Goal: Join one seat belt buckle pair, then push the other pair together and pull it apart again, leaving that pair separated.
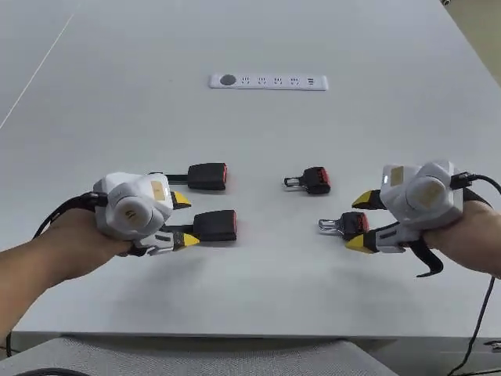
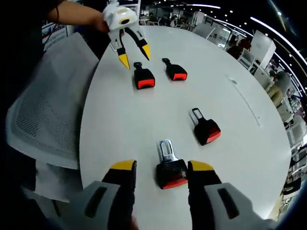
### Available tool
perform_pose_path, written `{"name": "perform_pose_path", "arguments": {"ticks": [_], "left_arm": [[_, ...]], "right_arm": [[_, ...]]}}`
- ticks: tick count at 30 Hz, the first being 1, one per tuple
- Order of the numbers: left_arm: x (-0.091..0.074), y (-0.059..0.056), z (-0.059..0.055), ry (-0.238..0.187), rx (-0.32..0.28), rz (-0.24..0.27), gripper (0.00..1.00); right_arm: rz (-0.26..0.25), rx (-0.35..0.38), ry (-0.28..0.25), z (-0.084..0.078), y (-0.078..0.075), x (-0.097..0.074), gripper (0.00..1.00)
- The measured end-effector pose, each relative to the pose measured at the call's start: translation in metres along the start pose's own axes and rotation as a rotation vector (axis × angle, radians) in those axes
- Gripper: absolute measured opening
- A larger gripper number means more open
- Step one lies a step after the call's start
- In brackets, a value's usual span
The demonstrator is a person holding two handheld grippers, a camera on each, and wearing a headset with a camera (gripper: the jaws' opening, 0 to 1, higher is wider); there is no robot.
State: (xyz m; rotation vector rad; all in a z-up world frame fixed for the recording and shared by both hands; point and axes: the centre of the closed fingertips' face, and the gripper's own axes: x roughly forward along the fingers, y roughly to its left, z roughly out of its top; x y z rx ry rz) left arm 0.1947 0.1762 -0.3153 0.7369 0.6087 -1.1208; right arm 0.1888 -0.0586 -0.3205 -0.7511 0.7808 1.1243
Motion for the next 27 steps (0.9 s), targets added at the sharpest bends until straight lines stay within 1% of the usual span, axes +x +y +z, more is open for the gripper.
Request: {"name": "perform_pose_path", "arguments": {"ticks": [4, 6, 7, 10, 12, 13, 15, 17, 18, 22, 25, 26, 27], "left_arm": [[0.014, 0.006, -0.008, 0.013, 0.006, -0.034, 0.4], [0.019, 0.005, -0.008, 0.013, 0.001, -0.054, 0.4], [0.02, 0.005, -0.007, 0.014, 0.005, -0.056, 0.4], [0.026, 0.009, -0.009, 0.02, 0.016, -0.06, 0.39], [0.03, 0.015, -0.012, 0.021, 0.017, -0.059, 0.39], [0.03, 0.016, -0.013, 0.022, 0.016, -0.06, 0.4], [0.032, 0.015, -0.015, 0.029, 0.018, -0.069, 0.41], [0.034, 0.012, -0.021, 0.052, 0.029, -0.088, 0.41], [0.035, 0.011, -0.022, 0.051, 0.024, -0.1, 0.41], [0.039, 0.01, -0.022, 0.053, 0.027, -0.116, 0.4], [0.042, 0.005, -0.019, 0.061, 0.044, -0.14, 0.37], [0.043, 0.004, -0.02, 0.066, 0.049, -0.146, 0.36], [0.044, 0.003, -0.021, 0.073, 0.058, -0.154, 0.35]], "right_arm": [[0.009, -0.005, 0.024, -0.008, -0.005, 0.003, 0.44], [0.016, -0.009, 0.035, -0.012, -0.006, 0.006, 0.44], [0.016, -0.012, 0.039, -0.013, -0.007, 0.007, 0.44], [0.049, -0.026, 0.054, -0.016, -0.005, 0.012, 0.43], [0.057, -0.032, 0.06, -0.017, -0.006, 0.017, 0.43], [0.063, -0.036, 0.064, -0.018, -0.007, 0.02, 0.42], [0.07, -0.039, 0.074, -0.02, -0.008, 0.024, 0.42], [0.078, -0.044, 0.077, -0.023, -0.009, 0.028, 0.42], [0.081, -0.044, 0.079, -0.024, -0.009, 0.029, 0.42], [0.092, -0.044, 0.094, -0.031, -0.011, 0.032, 0.42], [0.103, -0.043, 0.111, -0.036, -0.013, 0.034, 0.42], [0.121, -0.053, 0.115, -0.037, -0.013, 0.034, 0.41], [0.121, -0.036, 0.1, -0.034, -0.013, 0.034, 0.4]]}}
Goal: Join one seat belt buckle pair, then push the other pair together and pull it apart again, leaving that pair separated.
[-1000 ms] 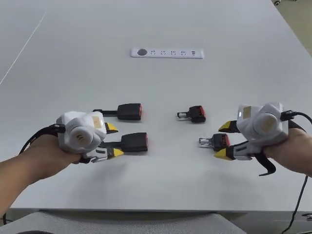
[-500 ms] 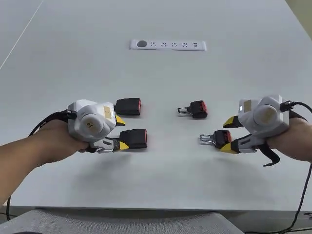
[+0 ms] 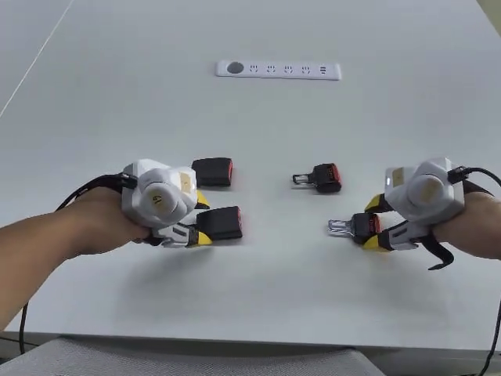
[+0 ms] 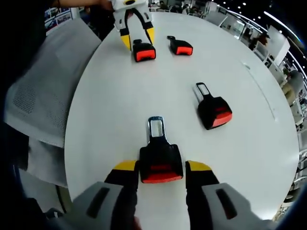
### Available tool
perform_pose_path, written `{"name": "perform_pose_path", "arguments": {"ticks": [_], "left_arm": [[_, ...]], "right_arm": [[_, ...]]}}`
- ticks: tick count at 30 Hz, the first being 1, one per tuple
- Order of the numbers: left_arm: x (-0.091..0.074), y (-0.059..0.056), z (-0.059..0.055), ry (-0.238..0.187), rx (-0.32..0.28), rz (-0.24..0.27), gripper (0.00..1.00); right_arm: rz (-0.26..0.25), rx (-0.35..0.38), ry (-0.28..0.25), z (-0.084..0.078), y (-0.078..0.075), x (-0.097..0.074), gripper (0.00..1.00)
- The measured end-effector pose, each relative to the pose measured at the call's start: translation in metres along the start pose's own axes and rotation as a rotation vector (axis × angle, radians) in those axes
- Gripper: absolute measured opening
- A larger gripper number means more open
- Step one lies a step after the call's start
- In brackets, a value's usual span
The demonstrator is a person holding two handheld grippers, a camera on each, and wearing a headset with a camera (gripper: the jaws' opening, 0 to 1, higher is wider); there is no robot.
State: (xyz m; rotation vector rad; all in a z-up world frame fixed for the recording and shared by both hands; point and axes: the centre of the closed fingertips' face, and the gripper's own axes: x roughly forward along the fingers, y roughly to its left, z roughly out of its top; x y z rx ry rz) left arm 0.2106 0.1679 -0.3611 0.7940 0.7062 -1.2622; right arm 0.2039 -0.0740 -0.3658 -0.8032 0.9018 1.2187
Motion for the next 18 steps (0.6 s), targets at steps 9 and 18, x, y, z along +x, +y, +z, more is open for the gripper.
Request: {"name": "perform_pose_path", "arguments": {"ticks": [9, 18], "left_arm": [[0.006, 0.002, -0.006, 0.033, 0.044, -0.011, 0.33], [0.008, 0.0, -0.008, 0.042, 0.051, -0.029, 0.33]], "right_arm": [[0.038, -0.02, 0.058, -0.007, 0.001, -0.001, 0.38], [0.05, -0.034, 0.075, -0.012, 0.002, -0.003, 0.36]]}}
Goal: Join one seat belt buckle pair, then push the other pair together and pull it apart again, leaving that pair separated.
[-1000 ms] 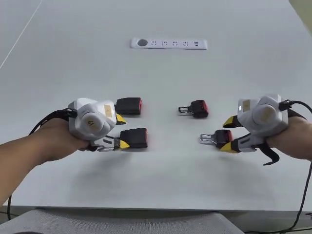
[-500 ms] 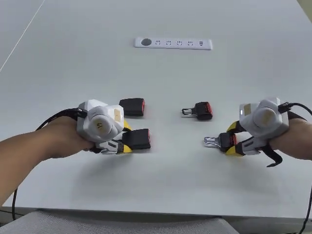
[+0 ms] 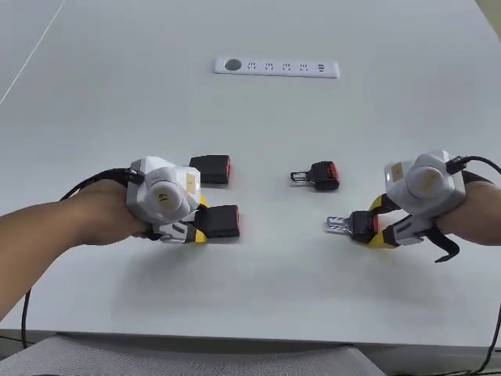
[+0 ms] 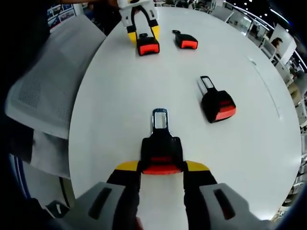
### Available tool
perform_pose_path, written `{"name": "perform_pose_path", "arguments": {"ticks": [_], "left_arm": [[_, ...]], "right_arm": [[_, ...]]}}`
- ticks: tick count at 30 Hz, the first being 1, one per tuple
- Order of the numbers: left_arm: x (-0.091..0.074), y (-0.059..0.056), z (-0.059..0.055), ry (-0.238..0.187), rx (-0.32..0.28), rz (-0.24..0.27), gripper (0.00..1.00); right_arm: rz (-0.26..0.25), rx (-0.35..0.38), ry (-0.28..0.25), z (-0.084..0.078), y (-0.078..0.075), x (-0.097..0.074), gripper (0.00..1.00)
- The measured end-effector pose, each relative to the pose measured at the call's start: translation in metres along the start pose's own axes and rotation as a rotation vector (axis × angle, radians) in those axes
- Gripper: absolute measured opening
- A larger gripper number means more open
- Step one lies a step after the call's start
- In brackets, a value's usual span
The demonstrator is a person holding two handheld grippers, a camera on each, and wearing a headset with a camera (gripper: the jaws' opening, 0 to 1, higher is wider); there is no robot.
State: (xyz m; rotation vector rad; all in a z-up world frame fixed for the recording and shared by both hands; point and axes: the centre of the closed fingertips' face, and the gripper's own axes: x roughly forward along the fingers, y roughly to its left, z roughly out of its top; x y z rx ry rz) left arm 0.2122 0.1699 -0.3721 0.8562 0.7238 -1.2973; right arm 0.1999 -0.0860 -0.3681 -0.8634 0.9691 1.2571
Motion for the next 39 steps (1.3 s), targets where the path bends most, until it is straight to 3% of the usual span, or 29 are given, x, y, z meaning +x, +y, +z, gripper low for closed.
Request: {"name": "perform_pose_path", "arguments": {"ticks": [8, 28, 39], "left_arm": [[-0.001, -0.003, 0.002, 0.007, 0.032, -0.017, 0.32], [-0.001, -0.002, 0.002, 0.013, 0.03, -0.035, 0.32], [-0.001, -0.002, 0.001, 0.031, 0.035, -0.033, 0.32]], "right_arm": [[0.013, -0.019, -0.003, 0.002, 0.002, 0.002, 0.35], [0.019, -0.032, 0.045, 0.004, 0.003, 0.003, 0.35], [0.023, -0.016, 0.0, 0.032, 0.012, 0.013, 0.35]]}}
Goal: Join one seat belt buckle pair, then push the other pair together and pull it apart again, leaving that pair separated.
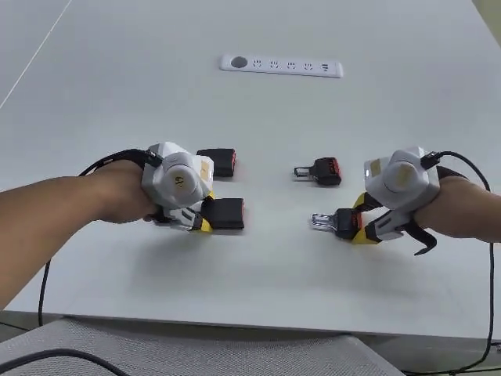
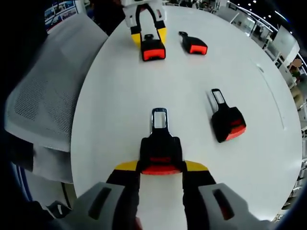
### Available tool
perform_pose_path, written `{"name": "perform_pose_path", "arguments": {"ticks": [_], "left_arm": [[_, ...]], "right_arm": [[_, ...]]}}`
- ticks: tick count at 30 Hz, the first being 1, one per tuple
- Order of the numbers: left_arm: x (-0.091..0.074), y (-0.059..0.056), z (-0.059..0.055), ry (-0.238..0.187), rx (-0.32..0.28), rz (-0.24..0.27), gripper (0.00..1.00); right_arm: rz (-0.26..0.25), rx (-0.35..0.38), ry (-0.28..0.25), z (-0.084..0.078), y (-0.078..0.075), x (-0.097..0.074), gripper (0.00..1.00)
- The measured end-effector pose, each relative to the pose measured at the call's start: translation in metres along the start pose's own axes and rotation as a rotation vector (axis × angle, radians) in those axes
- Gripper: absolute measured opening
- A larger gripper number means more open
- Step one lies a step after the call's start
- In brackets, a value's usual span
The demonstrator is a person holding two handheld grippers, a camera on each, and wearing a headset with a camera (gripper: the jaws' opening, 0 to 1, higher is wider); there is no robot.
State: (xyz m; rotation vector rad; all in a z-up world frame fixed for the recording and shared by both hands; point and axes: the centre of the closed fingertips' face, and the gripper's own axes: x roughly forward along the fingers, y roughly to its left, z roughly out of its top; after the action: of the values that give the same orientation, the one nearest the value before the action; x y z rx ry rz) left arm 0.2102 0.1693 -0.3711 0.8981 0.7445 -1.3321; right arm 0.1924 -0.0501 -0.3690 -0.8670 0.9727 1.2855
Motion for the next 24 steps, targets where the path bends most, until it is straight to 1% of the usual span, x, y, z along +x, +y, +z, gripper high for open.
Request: {"name": "perform_pose_path", "arguments": {"ticks": [5, 7, 9, 13, 17, 19, 22, 24], "left_arm": [[0.0, 0.0, 0.0, -0.001, -0.002, 0.0, 0.32], [-0.001, 0.0, 0.0, -0.006, -0.005, -0.001, 0.32], [-0.001, -0.001, 0.0, -0.012, -0.007, -0.002, 0.32], [-0.001, 0.0, 0.0, -0.011, -0.007, -0.004, 0.32], [-0.001, -0.001, 0.001, -0.011, -0.004, -0.006, 0.32], [-0.002, -0.001, 0.001, -0.012, -0.002, -0.005, 0.32], [-0.002, -0.002, 0.002, -0.009, 0.001, -0.002, 0.32], [-0.002, -0.002, 0.001, -0.007, 0.0, -0.003, 0.32]], "right_arm": [[0.0, 0.01, -0.036, 0.019, 0.004, 0.007, 0.35], [0.0, 0.015, -0.061, 0.028, 0.005, 0.011, 0.35], [-0.001, 0.016, -0.076, 0.035, 0.002, 0.015, 0.35], [0.0, 0.01, -0.087, 0.048, -0.001, 0.022, 0.35], [0.001, 0.0, -0.097, 0.062, -0.001, 0.027, 0.35], [-0.011, -0.015, -0.104, 0.069, -0.001, 0.03, 0.35], [-0.005, -0.017, -0.123, 0.08, 0.0, 0.035, 0.34], [-0.001, -0.023, -0.125, 0.085, -0.001, 0.038, 0.34]]}}
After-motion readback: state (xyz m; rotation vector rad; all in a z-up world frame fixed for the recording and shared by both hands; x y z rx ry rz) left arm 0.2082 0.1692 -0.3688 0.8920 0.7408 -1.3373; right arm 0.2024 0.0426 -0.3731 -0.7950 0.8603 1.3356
